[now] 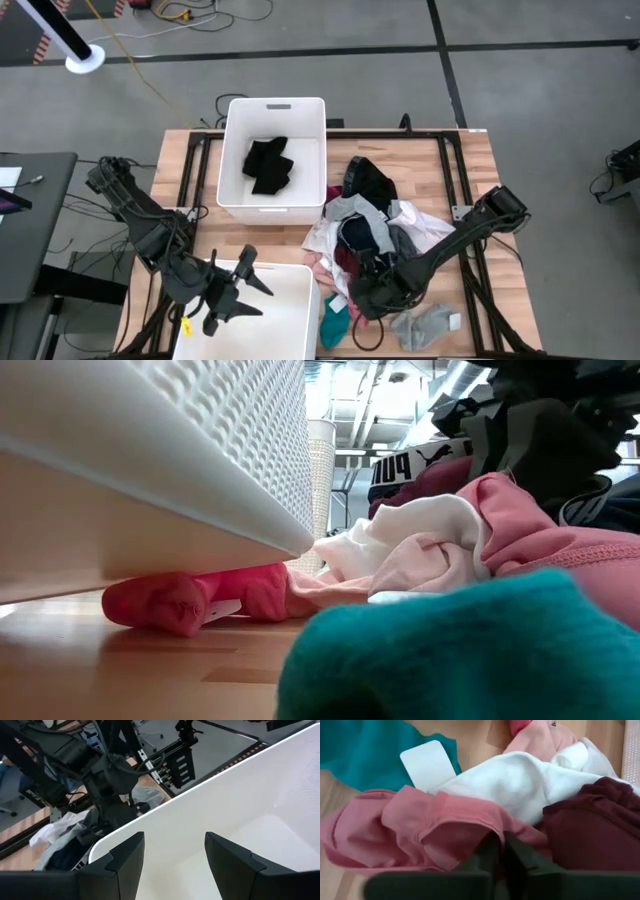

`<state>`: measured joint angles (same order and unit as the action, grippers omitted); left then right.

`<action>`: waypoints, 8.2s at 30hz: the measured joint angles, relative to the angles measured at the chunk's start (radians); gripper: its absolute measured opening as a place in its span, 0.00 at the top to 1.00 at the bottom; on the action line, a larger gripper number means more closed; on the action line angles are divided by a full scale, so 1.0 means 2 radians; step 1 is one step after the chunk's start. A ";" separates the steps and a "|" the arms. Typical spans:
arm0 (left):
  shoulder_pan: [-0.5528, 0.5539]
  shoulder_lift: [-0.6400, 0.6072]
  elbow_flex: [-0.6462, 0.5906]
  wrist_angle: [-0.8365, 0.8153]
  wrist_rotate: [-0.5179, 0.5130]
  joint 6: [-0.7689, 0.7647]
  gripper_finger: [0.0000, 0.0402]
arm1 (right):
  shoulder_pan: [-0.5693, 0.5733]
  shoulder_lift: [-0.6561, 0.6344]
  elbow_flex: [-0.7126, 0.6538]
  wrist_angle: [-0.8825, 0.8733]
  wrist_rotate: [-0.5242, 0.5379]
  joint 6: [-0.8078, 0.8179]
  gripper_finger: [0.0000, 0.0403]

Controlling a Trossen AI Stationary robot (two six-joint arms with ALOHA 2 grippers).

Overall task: Sort clothes
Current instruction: Put the pink underwear into the bottom white laundry bin, then put the dark blue underwear into the top white laundry bin

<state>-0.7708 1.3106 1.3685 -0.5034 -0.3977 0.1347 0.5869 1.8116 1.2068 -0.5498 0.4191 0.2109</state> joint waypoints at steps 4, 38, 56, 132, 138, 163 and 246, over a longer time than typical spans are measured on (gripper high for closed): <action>0.000 0.000 0.000 0.000 0.000 0.003 0.49 | 0.005 -0.017 0.000 0.003 0.007 -0.005 0.97; 0.063 0.000 0.000 0.036 -0.002 0.067 0.49 | 0.043 -0.144 0.000 0.006 0.039 -0.024 1.00; 0.070 0.000 0.000 0.046 0.000 0.076 0.49 | 0.043 -0.143 0.000 0.010 0.038 0.005 1.00; 0.203 -0.060 0.070 0.135 0.060 0.139 1.00 | -0.074 -0.160 0.328 -0.129 -0.013 -0.238 0.85; 0.132 -0.107 0.085 0.102 0.063 0.171 1.00 | -0.074 -0.160 0.328 -0.167 -0.013 -0.212 0.82; 0.001 -0.062 0.085 -0.137 0.049 0.024 1.00 | -0.038 -0.160 0.256 -0.275 -0.013 -0.048 0.82; 0.203 0.064 0.153 -0.144 0.088 0.113 0.28 | -0.029 -0.156 0.037 -0.126 0.016 -0.056 1.00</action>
<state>-0.3656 1.4387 1.6749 -0.7912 -0.2211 0.3599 0.5295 1.4994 1.2812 -0.8012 0.4504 0.0988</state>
